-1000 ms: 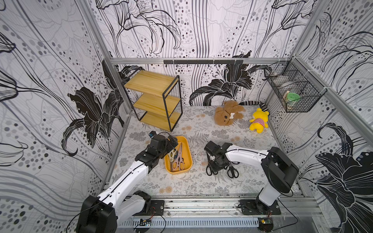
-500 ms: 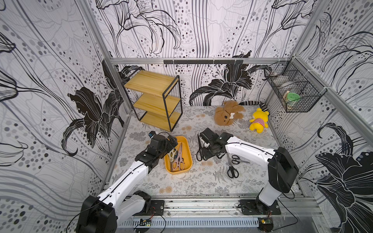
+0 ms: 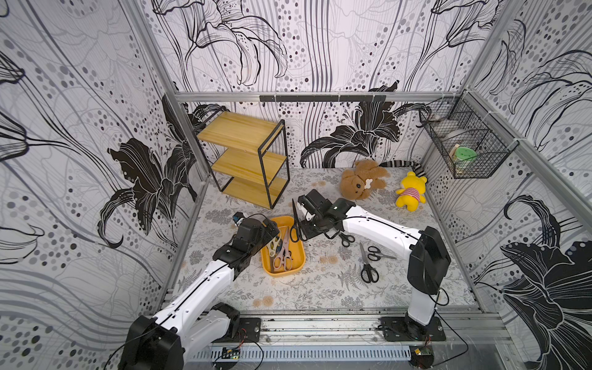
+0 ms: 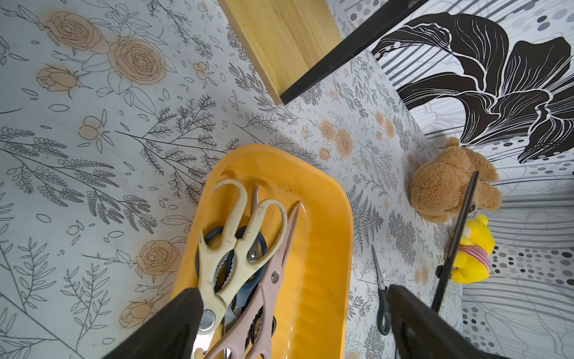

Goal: Put the scissors into the storage box
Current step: Place the scissors in the storage box.

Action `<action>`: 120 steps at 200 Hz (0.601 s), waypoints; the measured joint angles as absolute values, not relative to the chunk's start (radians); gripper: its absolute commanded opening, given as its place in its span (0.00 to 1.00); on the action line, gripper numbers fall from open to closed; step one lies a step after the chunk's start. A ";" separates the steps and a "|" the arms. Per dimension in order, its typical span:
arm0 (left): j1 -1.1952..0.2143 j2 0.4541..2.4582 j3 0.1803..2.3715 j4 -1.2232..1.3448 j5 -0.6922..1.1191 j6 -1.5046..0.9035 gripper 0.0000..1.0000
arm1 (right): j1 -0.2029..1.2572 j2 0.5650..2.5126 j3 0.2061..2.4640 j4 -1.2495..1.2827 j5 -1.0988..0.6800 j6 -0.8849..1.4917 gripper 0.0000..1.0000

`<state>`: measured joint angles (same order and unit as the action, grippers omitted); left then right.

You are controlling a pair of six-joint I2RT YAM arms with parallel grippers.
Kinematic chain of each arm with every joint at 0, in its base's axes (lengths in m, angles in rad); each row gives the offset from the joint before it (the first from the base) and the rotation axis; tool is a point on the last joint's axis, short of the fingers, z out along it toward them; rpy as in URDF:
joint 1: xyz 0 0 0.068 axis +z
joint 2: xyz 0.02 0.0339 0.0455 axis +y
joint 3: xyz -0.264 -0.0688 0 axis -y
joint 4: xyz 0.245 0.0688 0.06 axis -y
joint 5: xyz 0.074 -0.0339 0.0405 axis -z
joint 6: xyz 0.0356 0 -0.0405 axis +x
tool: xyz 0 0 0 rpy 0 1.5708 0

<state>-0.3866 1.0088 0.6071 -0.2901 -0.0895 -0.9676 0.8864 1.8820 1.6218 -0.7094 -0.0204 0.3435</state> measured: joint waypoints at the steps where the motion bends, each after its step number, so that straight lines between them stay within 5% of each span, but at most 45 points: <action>1: -0.387 1.008 0.606 -0.290 -0.091 -0.967 0.97 | 0.888 1.883 1.622 -0.709 -0.021 0.344 0.00; 120: -0.168 0.937 0.490 -0.282 -0.054 -0.968 0.97 | 0.977 1.986 1.628 -0.673 -0.072 0.381 0.00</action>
<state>-0.1677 0.9367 0.4900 -0.2821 -0.0540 -0.9680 0.9771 1.9858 1.6279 -0.6727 -0.0719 0.3813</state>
